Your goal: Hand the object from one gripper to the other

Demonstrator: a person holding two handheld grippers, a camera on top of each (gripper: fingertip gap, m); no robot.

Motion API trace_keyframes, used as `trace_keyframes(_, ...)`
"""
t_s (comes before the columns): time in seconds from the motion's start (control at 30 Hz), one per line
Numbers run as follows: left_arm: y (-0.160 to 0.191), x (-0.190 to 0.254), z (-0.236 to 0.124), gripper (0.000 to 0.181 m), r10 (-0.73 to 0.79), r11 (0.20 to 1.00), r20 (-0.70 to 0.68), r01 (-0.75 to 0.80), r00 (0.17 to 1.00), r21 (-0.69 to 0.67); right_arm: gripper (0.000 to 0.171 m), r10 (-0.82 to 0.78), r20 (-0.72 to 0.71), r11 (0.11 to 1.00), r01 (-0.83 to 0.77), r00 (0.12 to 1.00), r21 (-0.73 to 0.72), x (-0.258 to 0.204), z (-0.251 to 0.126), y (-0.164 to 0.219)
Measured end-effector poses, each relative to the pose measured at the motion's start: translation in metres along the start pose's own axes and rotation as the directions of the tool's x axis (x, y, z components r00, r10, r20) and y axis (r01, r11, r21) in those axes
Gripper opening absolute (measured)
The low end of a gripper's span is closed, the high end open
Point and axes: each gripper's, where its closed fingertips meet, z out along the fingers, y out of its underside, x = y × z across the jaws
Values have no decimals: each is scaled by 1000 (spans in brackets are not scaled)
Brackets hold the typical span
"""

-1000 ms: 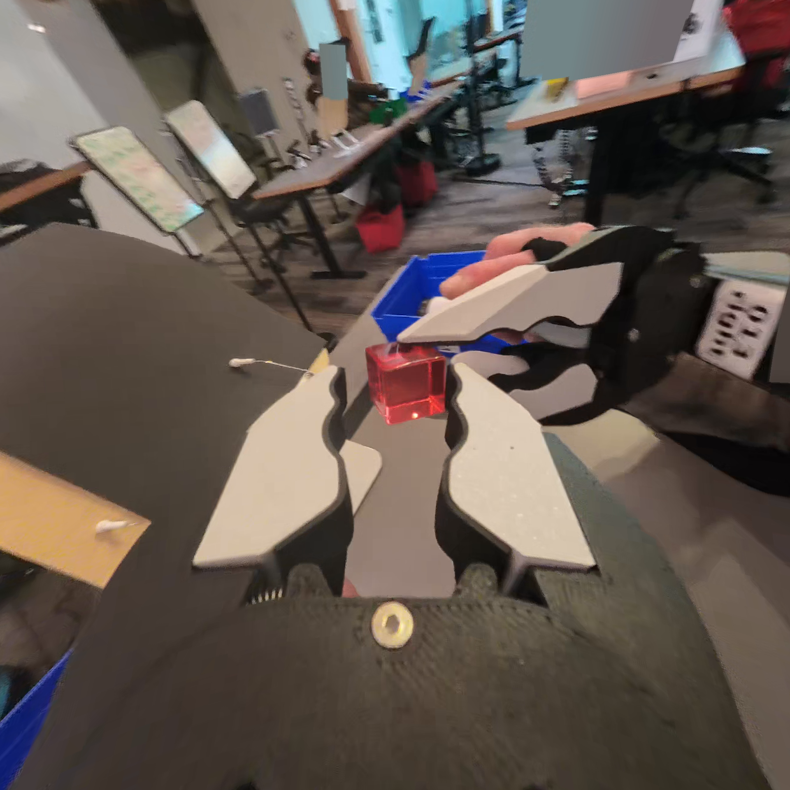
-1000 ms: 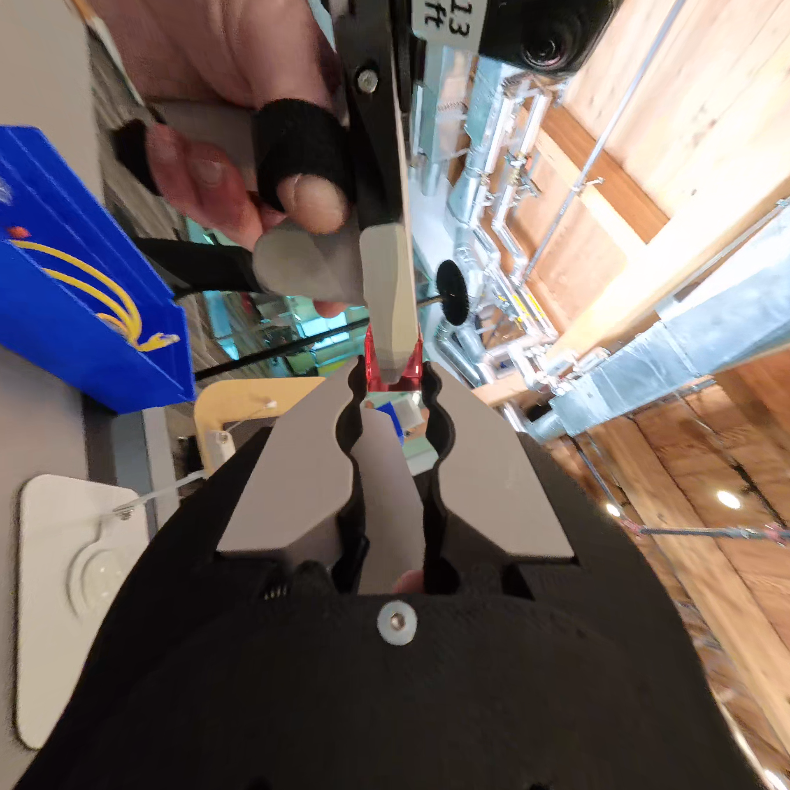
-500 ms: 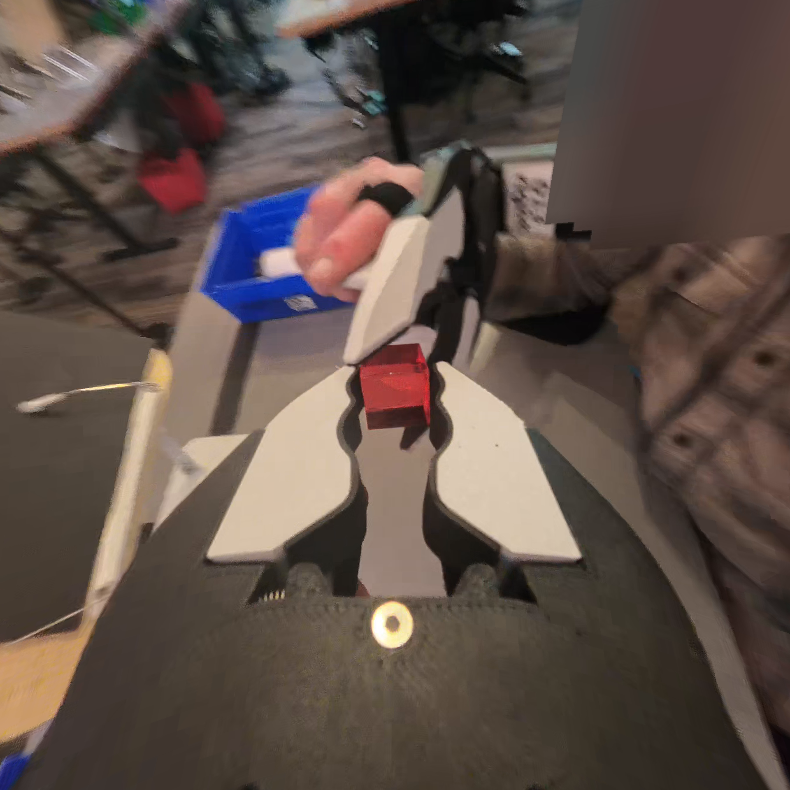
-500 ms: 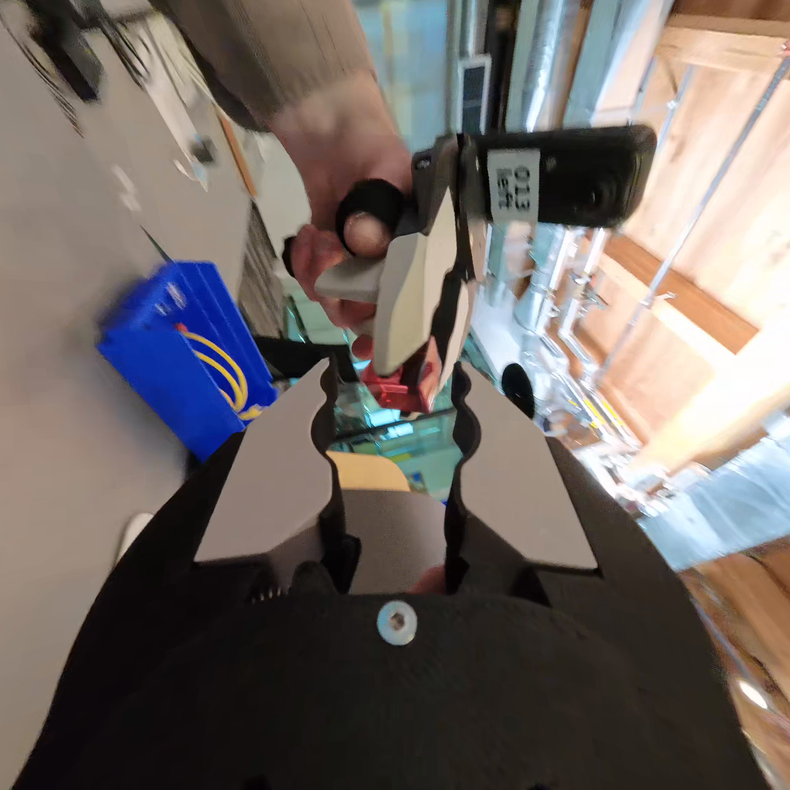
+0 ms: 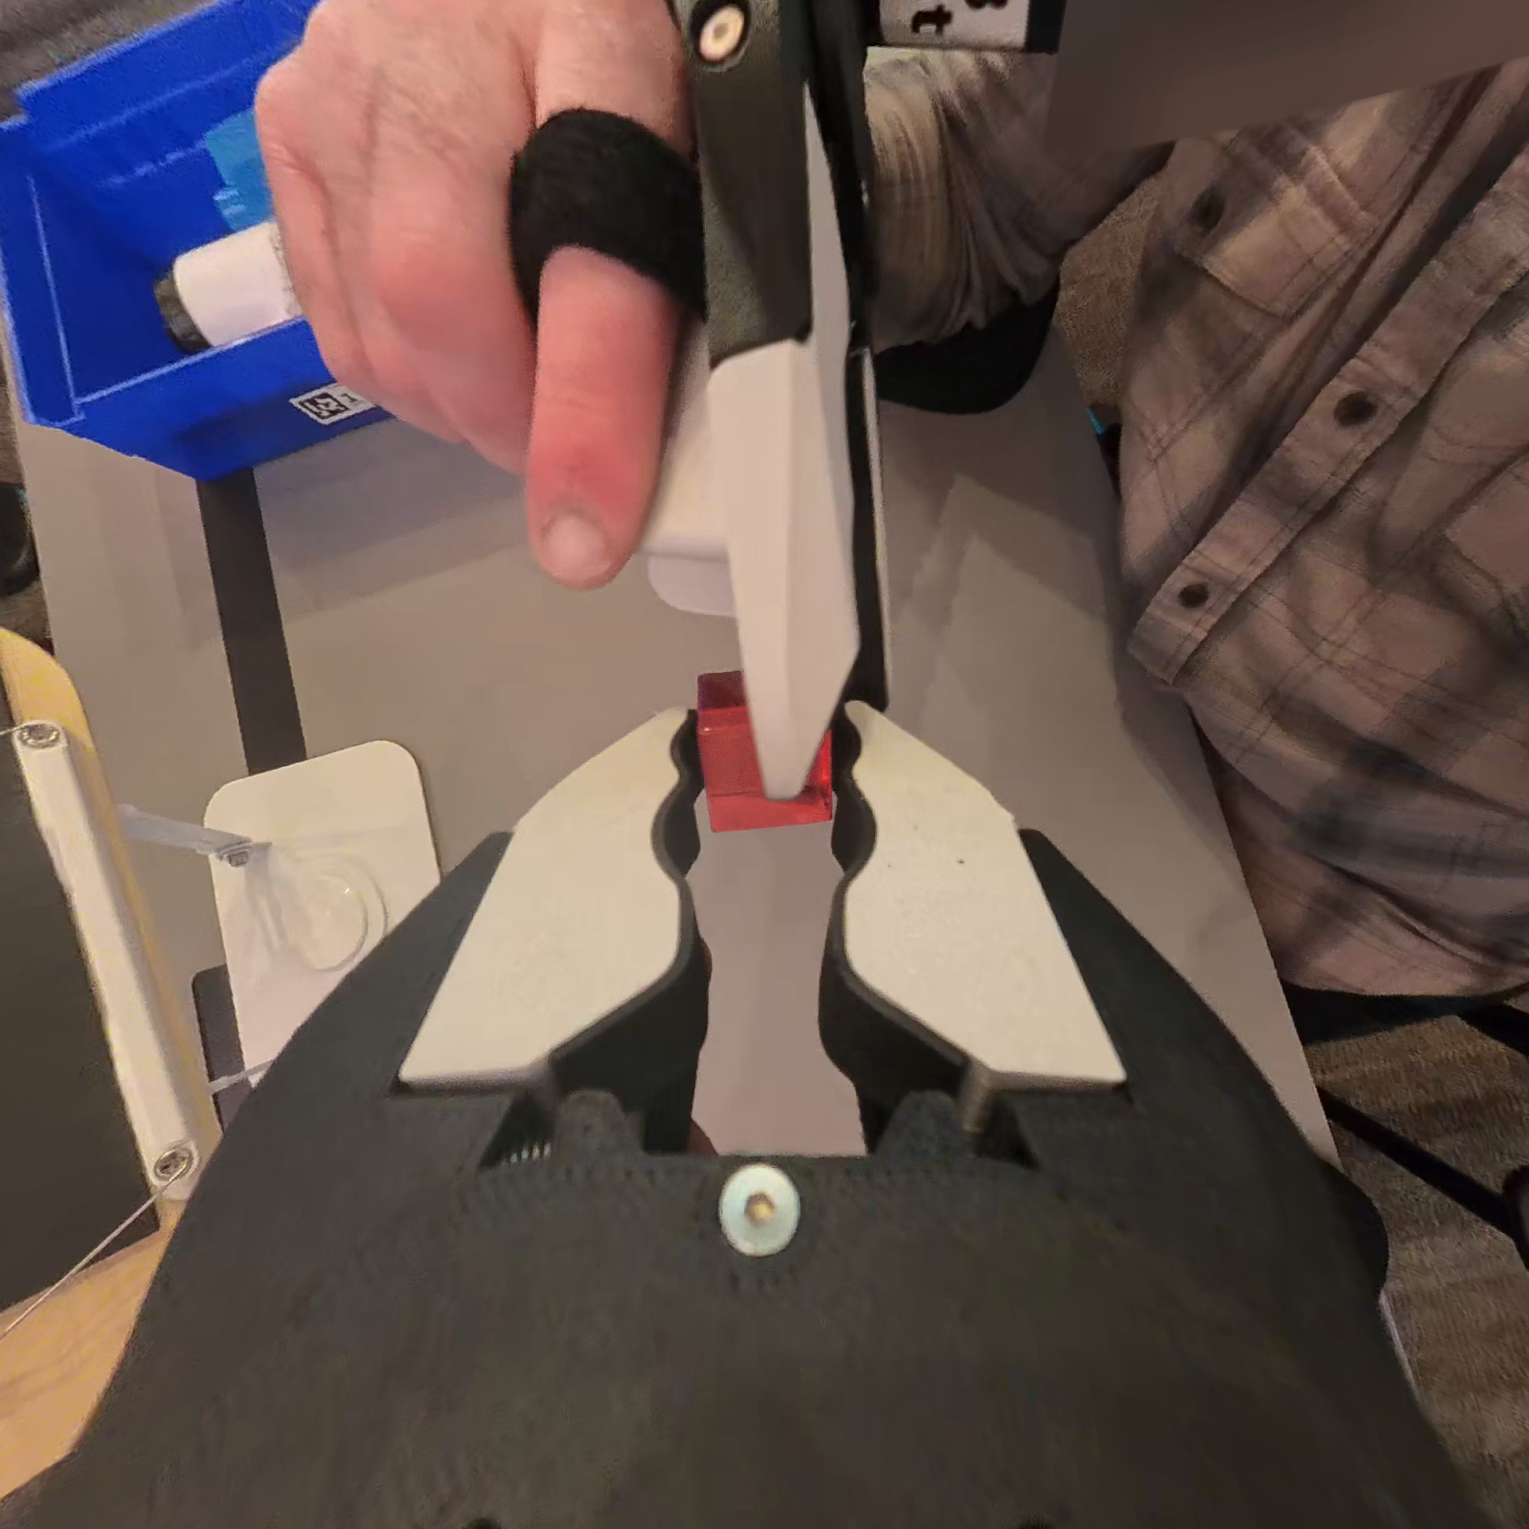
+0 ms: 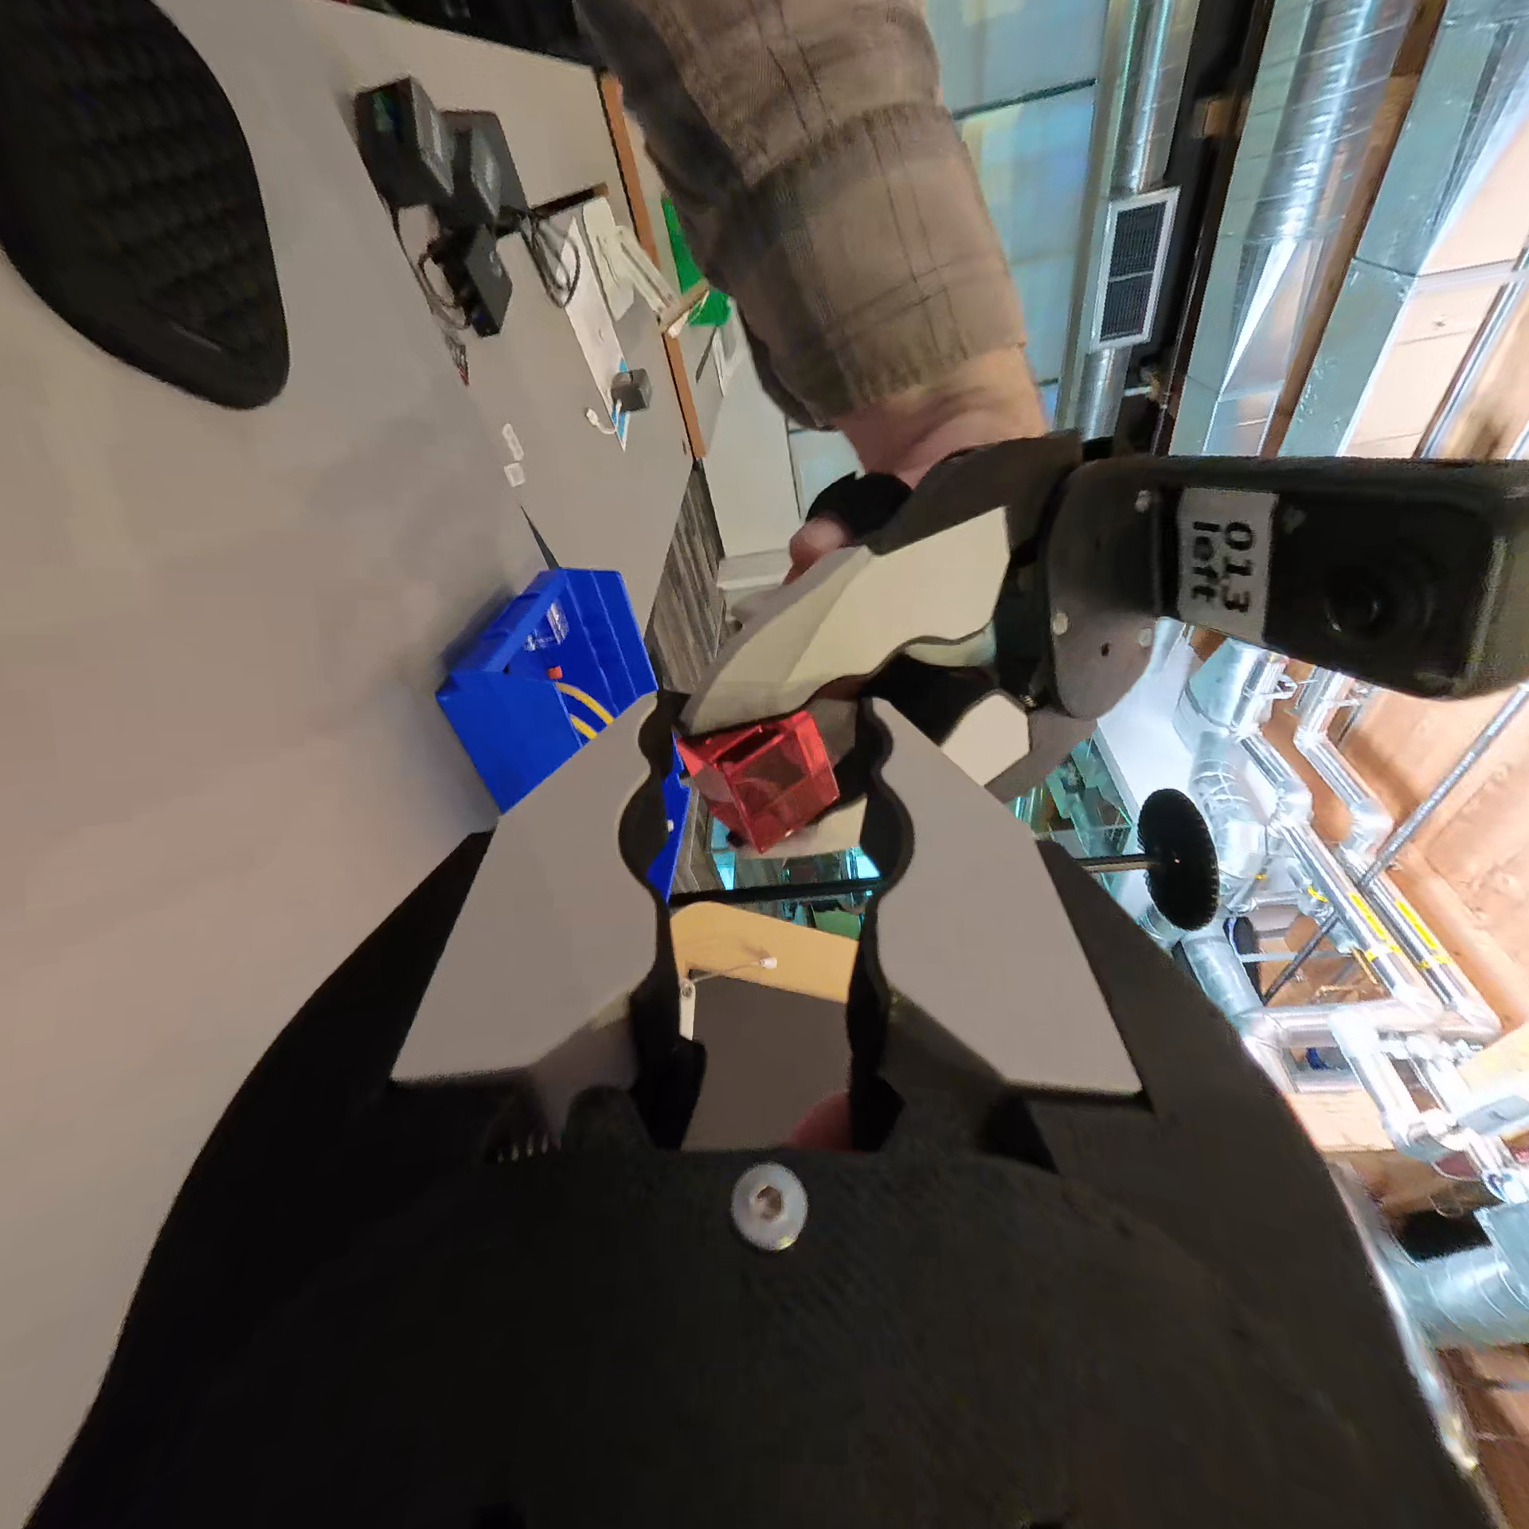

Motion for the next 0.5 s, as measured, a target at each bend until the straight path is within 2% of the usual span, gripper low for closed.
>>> trace_keyframes(0.07,-1,6,3,28,2,1000,-34,-2,999,-15,42,-23,28,999,24,999,-44,-7,4,6)
trace_keyframes(0.23,6,22,13,28,-23,995,-160,6,987,-103,31,-38,102,998,42,994,-37,-22,11,-2)
trace_keyframes(0.33,12,21,18,28,-56,989,-182,29,982,-145,28,-5,159,997,17,987,-75,-31,15,2)
trace_keyframes(0.4,7,5,19,37,-47,994,-90,37,995,-101,27,33,154,995,-18,987,-101,-30,15,11)
trace_keyframes(0.5,-2,-19,5,59,-38,999,85,40,996,-23,27,114,119,988,-101,986,-114,-18,5,26)
